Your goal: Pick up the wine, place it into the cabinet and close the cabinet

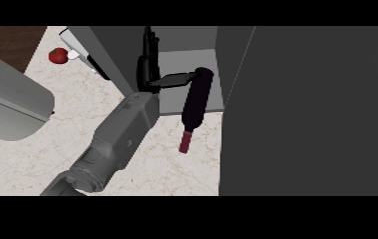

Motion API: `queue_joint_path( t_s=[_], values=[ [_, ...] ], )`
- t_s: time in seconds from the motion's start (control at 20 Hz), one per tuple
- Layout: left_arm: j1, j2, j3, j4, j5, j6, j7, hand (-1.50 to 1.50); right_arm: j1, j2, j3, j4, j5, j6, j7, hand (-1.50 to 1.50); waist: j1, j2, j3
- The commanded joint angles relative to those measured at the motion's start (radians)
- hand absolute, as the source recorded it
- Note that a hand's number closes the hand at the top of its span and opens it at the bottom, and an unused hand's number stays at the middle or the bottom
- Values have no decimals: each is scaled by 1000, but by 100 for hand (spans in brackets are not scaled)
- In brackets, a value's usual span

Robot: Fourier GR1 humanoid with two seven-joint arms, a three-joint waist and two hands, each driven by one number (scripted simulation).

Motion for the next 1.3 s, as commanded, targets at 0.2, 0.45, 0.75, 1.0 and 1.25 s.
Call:
queue_joint_path(
  t_s=[0.2,0.45,0.75,1.0,1.25],
  values=[
    [242,1,-297,-302,175,135,31,-150,39,-15,-24,-105,-13,-12,42,-150,30,-4,-1],
    [413,1,-459,-538,174,275,19,-150,17,-19,-42,-74,13,-29,35,-150,65,-6,-1],
    [528,1,-595,-816,110,457,62,-150,53,-31,-76,-102,-33,-21,40,-150,70,-6,0],
    [623,56,-615,-1039,56,506,160,-150,67,-39,-73,-137,-29,-20,55,-150,75,-6,0],
    [728,68,-645,-1160,-16,565,177,-150,56,-40,-86,-154,-29,-37,66,-150,71,-4,0]
  ],
)
